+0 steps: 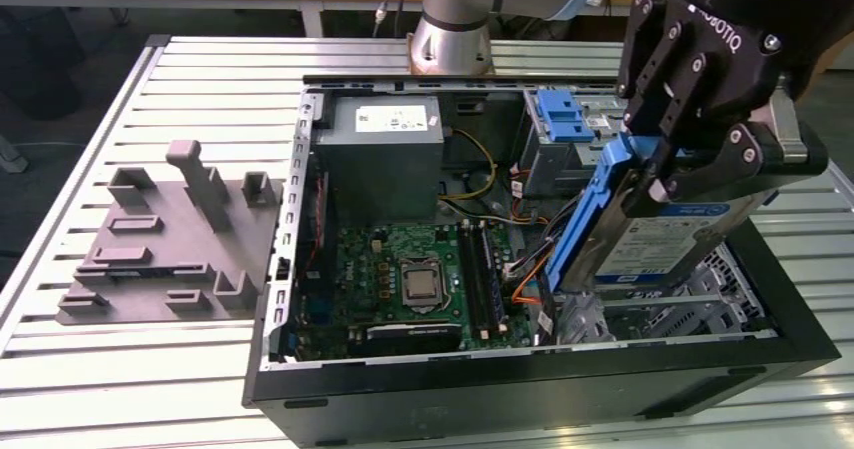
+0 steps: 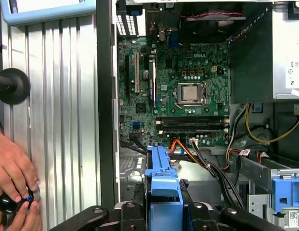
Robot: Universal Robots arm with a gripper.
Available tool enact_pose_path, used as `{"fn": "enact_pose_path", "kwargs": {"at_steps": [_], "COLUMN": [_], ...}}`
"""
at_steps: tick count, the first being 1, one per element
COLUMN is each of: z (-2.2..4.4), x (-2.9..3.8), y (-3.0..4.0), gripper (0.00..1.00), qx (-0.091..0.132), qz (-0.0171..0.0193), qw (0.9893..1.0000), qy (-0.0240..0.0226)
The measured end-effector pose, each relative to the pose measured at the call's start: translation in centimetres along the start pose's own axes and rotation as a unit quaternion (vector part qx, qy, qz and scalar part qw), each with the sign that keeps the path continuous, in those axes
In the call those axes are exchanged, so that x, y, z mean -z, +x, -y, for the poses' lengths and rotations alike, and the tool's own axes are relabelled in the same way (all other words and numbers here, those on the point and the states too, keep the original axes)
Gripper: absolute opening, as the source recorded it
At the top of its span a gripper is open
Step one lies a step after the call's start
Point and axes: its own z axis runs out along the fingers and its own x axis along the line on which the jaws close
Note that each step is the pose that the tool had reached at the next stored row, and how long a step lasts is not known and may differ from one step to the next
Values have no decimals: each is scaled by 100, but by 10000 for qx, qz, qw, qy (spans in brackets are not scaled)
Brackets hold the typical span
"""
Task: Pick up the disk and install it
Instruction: 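Insert the disk into the insertion slot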
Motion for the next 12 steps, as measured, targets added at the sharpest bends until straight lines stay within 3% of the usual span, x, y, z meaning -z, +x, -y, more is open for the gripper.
{"fn": "enact_pose_path", "kwargs": {"at_steps": [12], "z": [86], "x": [-4], "y": [-2], "gripper": [36], "qx": [0], "qz": [0], "qw": [10000], "qy": [-1]}}
